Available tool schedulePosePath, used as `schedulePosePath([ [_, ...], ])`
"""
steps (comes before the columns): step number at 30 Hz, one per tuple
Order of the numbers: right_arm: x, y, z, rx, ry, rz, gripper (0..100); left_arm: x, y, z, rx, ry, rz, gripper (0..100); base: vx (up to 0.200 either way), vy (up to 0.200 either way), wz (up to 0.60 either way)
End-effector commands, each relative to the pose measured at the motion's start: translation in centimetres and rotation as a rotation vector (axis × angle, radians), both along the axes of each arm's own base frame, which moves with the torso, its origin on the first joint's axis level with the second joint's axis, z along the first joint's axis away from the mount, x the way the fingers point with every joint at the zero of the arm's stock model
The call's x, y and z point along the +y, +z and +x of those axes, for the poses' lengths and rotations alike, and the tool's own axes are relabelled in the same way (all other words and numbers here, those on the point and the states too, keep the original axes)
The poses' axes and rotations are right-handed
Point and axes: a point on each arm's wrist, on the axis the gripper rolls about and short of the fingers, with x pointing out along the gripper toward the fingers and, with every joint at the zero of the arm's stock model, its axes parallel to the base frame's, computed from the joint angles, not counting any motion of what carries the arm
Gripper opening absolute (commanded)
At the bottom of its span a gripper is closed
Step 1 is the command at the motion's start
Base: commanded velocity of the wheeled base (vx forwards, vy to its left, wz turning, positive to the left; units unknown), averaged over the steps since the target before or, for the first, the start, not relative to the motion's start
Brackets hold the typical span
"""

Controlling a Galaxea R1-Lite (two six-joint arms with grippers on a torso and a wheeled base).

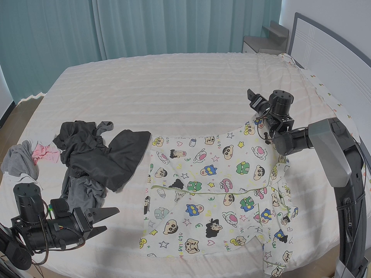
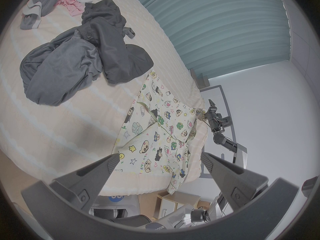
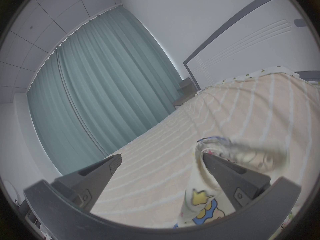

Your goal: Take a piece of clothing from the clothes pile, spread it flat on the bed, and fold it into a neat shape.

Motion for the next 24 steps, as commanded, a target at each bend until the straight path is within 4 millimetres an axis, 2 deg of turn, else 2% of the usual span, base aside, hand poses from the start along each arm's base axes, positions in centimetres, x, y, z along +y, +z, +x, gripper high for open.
schedulePosePath([
  [1,-1.0,-1.9,1.2,0.025,-0.002,-0.019,100,0.0,-0.2,-0.2,0.012,0.001,0.002,100,0.0,0.0,0.0],
  [4,-0.9,-3.6,0.8,0.112,0.017,-0.056,100,0.0,-0.2,-0.2,0.012,0.001,0.002,100,0.0,0.0,0.0],
  [7,-0.8,-3.9,0.7,0.129,0.026,-0.069,100,0.0,-0.2,-0.2,0.012,0.001,0.002,100,0.0,0.0,0.0],
  [12,-0.8,-1.7,0.4,0.077,0.019,-0.056,100,0.0,-0.2,-0.2,0.012,-0.001,0.002,100,0.0,0.0,0.0],
  [15,-1.1,-1.3,-0.3,0.098,0.016,-0.06,100,0.0,-0.2,-0.2,0.012,0.001,0.002,100,0.0,0.0,0.0],
  [20,-3.9,-2.0,-5.6,0.269,0.045,-0.034,100,0.0,-0.2,-0.2,0.009,0.001,0.002,100,0.0,0.0,0.0],
  [21,-4.0,-2.1,-5.9,0.278,0.05,-0.028,100,0.0,-0.2,-0.2,0.011,-0.001,0.001,100,0.0,0.0,0.0],
  [24,-6.3,-2.4,-10.6,0.336,0.125,0.028,100,0.0,-0.3,-0.2,0.022,-0.008,-0.001,100,0.0,0.0,0.0],
])
